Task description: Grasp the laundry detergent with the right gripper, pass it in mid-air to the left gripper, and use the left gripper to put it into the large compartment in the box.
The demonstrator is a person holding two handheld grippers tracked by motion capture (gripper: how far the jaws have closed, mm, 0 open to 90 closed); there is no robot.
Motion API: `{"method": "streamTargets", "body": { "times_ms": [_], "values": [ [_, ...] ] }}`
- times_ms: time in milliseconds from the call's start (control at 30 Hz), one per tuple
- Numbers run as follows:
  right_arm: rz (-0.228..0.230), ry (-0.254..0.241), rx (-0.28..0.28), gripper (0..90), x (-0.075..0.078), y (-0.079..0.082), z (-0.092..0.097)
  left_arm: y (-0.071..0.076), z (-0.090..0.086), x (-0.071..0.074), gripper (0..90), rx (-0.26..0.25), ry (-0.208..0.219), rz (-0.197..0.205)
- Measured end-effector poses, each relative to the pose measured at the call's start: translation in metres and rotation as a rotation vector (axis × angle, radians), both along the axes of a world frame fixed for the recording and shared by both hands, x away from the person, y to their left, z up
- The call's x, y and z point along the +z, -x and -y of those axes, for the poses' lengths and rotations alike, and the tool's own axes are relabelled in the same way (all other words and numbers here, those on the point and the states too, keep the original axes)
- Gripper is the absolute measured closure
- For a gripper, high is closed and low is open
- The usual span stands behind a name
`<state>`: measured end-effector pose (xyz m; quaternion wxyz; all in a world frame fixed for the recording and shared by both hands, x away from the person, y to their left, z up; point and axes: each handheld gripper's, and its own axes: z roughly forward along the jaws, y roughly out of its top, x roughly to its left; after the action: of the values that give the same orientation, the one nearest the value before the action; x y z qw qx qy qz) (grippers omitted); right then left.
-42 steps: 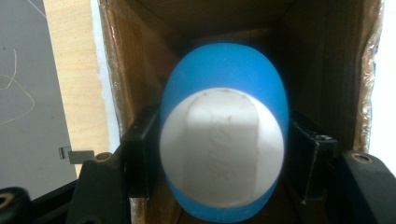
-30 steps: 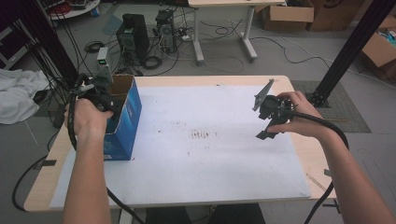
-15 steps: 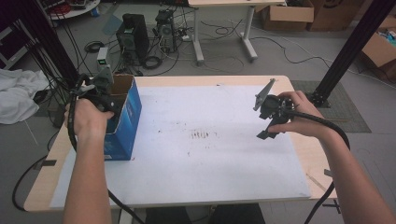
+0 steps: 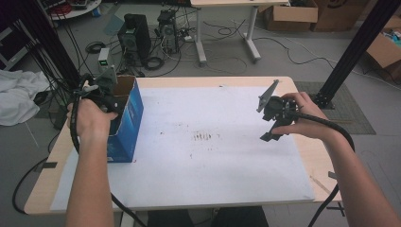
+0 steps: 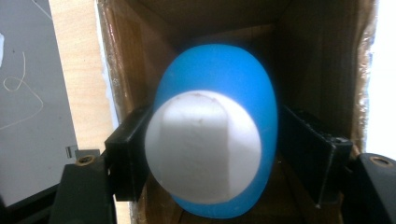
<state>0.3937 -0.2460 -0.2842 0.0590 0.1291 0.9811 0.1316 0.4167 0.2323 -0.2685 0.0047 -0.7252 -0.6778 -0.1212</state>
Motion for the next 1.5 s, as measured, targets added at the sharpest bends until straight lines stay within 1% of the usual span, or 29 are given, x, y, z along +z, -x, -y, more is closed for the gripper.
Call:
{"method": "streamTargets", "body": {
  "times_ms": [100, 133, 200, 267, 333, 400, 500, 533, 567, 633, 667, 733, 833, 900, 933, 1033, 1100, 1167, 1233, 1267, 1300, 1333, 1367, 1433, 1500],
  "values": [
    [0.002, 0.0, -0.002, 22.1, 0.0, 0.0, 0.001, 0.0, 0.002, 0.002, 28.3, -0.012, -0.021, 0.003],
    [0.001, 0.0, -0.002, 22.1, 0.0, 0.0, 0.001, 0.0, 0.003, 0.003, 27.7, -0.017, -0.02, 0.005],
    [0.0, 0.002, -0.002, 22.1, -0.001, 0.0, 0.002, 0.0, 0.005, 0.006, 26.4, -0.034, -0.032, 0.007],
    [0.0, -0.001, -0.003, 22.1, 0.0, 0.0, 0.002, 0.001, 0.006, 0.012, 25.2, -0.045, -0.036, 0.014],
    [0.003, -0.004, -0.003, 21.9, 0.0, 0.0, 0.002, 0.002, 0.008, 0.017, 23.9, -0.056, -0.054, 0.018],
    [0.002, -0.006, -0.003, 21.9, 0.001, 0.001, 0.002, 0.003, 0.009, 0.022, 22.9, -0.062, -0.05, 0.022],
    [0.001, -0.007, -0.001, 21.8, 0.001, 0.001, 0.001, 0.004, 0.012, 0.034, 20.6, -0.089, -0.066, 0.04],
    [0.001, -0.003, 0.001, 21.8, 0.001, 0.002, 0.001, 0.005, 0.015, 0.037, 19.9, -0.09, -0.063, 0.05],
    [0.0, -0.003, 0.001, 21.8, 0.001, 0.002, 0.001, 0.006, 0.016, 0.042, 19.2, -0.108, -0.065, 0.055],
    [0.0, -0.004, -0.002, 21.5, 0.001, 0.002, 0.001, 0.008, 0.021, 0.049, 18.2, -0.122, -0.062, 0.075],
    [0.001, -0.005, -0.003, 21.5, 0.001, 0.002, 0.001, 0.01, 0.024, 0.053, 17.9, -0.138, -0.059, 0.088],
    [-0.004, -0.008, -0.006, 21.4, 0.001, 0.002, 0.001, 0.011, 0.03, 0.059, 16.6, -0.166, -0.041, 0.104],
    [-0.005, -0.017, -0.013, 20.7, 0.002, 0.002, 0.001, 0.013, 0.04, 0.065, 16.2, -0.213, -0.026, 0.117],
    [-0.012, -0.023, -0.018, 20.6, 0.002, 0.002, 0.0, 0.015, 0.05, 0.067, 15.9, -0.247, -0.002, 0.126],
    [-0.014, -0.026, -0.019, 20.6, 0.002, 0.002, 0.0, 0.015, 0.056, 0.067, 15.9, -0.274, 0.013, 0.132],
    [-0.014, -0.039, -0.022, 20.1, 0.004, 0.003, -0.002, 0.017, 0.071, 0.067, 15.8, -0.341, 0.039, 0.143],
    [-0.015, -0.048, -0.023, 19.9, 0.005, 0.004, -0.004, 0.019, 0.085, 0.065, 15.6, -0.389, 0.064, 0.147],
    [-0.024, -0.052, -0.021, 19.7, 0.005, 0.004, -0.006, 0.02, 0.096, 0.063, 15.5, -0.426, 0.076, 0.147],
    [-0.026, -0.055, -0.02, 19.3, 0.006, 0.004, -0.007, 0.021, 0.109, 0.06, 15.2, -0.477, 0.097, 0.151],
    [-0.029, -0.057, -0.02, 19.3, 0.006, 0.004, -0.008, 0.022, 0.113, 0.058, 15.2, -0.492, 0.105, 0.153],
    [-0.03, -0.063, -0.019, 19.2, 0.006, 0.004, -0.008, 0.022, 0.12, 0.055, 15.2, -0.523, 0.122, 0.153],
    [-0.03, -0.067, -0.019, 19.3, 0.006, 0.005, -0.009, 0.023, 0.124, 0.053, 15.1, -0.537, 0.141, 0.148],
    [-0.03, -0.064, -0.02, 19.2, 0.007, 0.005, -0.009, 0.023, 0.131, 0.05, 14.9, -0.562, 0.152, 0.141],
    [-0.029, -0.063, -0.019, 19.0, 0.007, 0.005, -0.009, 0.023, 0.141, 0.045, 14.5, -0.595, 0.147, 0.14],
    [-0.028, -0.067, -0.015, 19.0, 0.008, 0.004, -0.008, 0.023, 0.153, 0.039, 14.2, -0.632, 0.156, 0.142]
  ]
}}
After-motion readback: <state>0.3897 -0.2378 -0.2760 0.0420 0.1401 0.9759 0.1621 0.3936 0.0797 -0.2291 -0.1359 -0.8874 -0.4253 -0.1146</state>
